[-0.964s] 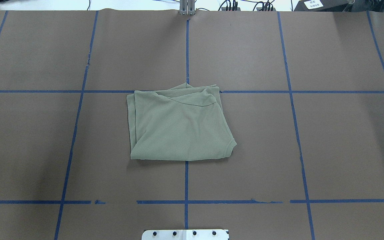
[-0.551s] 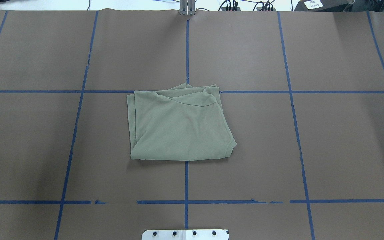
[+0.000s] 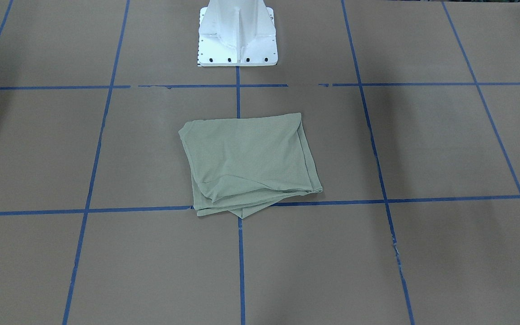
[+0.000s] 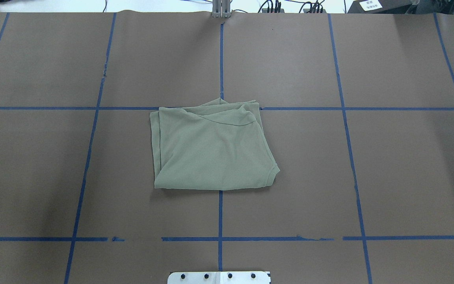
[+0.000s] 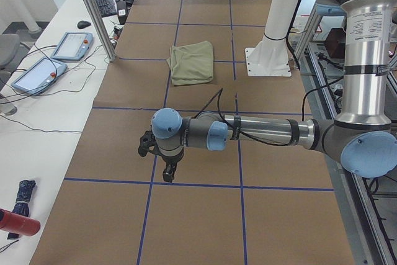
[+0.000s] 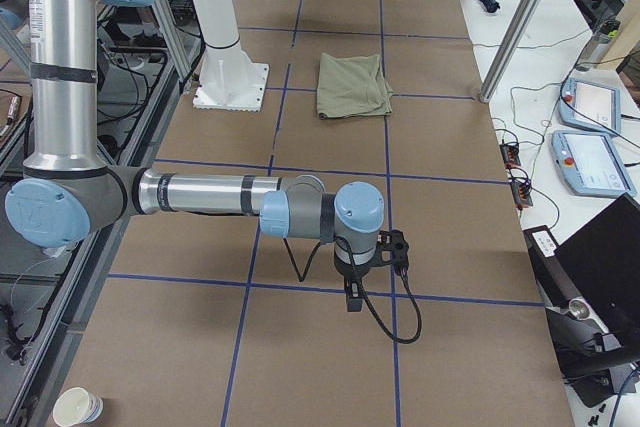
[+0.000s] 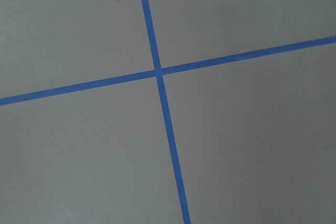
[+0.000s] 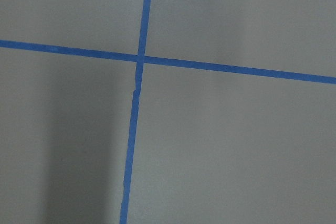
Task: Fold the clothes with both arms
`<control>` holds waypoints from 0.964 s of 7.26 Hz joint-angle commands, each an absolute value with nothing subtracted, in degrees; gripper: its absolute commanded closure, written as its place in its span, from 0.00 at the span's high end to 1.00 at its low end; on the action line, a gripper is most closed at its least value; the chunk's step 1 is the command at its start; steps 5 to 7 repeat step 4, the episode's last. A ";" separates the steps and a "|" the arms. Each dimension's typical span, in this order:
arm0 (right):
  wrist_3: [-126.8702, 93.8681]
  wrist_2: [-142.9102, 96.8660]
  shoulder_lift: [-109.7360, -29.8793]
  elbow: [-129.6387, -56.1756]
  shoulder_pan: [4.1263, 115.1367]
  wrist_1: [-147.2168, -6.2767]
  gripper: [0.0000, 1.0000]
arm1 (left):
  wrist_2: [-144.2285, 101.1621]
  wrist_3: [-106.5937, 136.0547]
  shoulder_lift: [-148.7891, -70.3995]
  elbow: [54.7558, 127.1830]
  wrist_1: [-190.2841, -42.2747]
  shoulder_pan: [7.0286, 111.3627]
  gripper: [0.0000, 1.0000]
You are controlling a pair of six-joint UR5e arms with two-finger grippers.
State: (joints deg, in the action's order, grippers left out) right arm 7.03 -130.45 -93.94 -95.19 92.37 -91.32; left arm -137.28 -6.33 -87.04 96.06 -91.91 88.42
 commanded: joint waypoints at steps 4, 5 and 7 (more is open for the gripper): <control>7.03 -130.43 -94.22 -95.27 92.37 -91.32 1.00 | -137.29 -6.33 -87.01 95.98 -91.85 88.42 1.00; 7.03 -130.43 -94.22 -95.27 92.37 -91.32 1.00 | -137.29 -6.33 -87.01 95.98 -91.85 88.42 1.00; 7.03 -130.43 -94.22 -95.27 92.37 -91.32 1.00 | -137.29 -6.33 -87.01 95.98 -91.85 88.42 1.00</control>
